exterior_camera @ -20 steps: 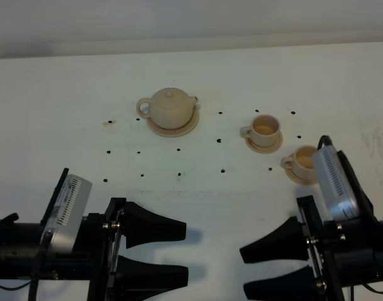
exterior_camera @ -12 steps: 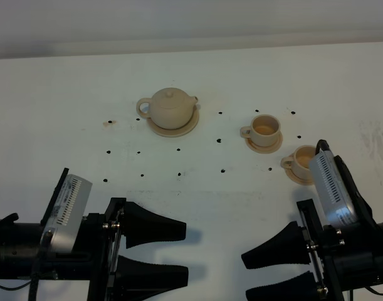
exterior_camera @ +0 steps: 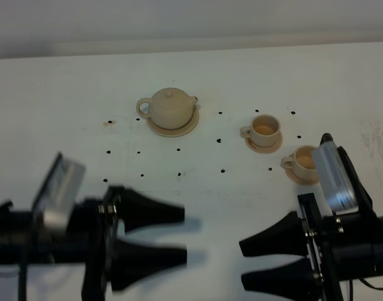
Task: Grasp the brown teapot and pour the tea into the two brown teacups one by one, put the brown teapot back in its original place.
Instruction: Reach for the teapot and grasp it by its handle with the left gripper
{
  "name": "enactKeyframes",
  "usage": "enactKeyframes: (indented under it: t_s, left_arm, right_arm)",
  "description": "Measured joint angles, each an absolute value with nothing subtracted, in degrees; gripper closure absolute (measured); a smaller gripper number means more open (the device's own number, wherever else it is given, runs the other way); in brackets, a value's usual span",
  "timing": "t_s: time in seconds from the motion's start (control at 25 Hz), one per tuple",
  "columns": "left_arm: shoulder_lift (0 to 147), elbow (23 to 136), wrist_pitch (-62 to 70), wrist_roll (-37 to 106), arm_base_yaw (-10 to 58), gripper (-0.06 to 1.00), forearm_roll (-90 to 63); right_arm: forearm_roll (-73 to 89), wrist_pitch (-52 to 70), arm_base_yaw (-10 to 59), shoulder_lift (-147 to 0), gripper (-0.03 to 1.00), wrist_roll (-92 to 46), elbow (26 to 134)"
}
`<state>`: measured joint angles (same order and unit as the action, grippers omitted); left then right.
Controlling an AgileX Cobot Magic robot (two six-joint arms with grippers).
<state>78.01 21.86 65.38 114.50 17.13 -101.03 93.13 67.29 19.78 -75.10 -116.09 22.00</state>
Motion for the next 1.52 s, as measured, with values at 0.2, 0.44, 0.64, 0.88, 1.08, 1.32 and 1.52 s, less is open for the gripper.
enactKeyframes:
  t_s: [0.2,0.44,0.64,0.88,1.08,1.32,1.52]
  left_arm:
    - [72.6,32.4,64.6,97.4,11.3,0.34,-92.4]
    - [68.9,48.2,57.9,66.5,8.5,0.34,-72.1]
    - [68.9,55.9,51.8,51.2,8.4,0.34,-55.8]
    - [69.9,57.6,43.9,45.0,8.4,0.34,-49.9]
    - [73.6,57.9,42.5,44.8,8.4,0.34,-49.6]
    - [79.3,62.1,42.4,44.8,8.4,0.34,-49.7]
    - [83.7,65.4,42.5,44.7,8.4,0.34,-49.7]
  right_arm:
    - [86.6,62.3,19.8,-75.2,0.55,-98.8,27.8]
    - [68.2,58.5,19.8,-73.7,0.55,-69.0,37.5]
    - [47.2,57.2,19.8,-67.4,0.55,-44.8,43.8]
    - [19.1,59.3,19.8,-55.8,0.55,-15.5,44.6]
    - [5.7,63.0,19.8,-44.2,0.55,-1.9,40.6]
    - [4.2,64.1,19.8,-30.7,0.55,-2.1,33.9]
    - [4.2,64.2,19.8,-21.9,0.55,-4.4,29.9]
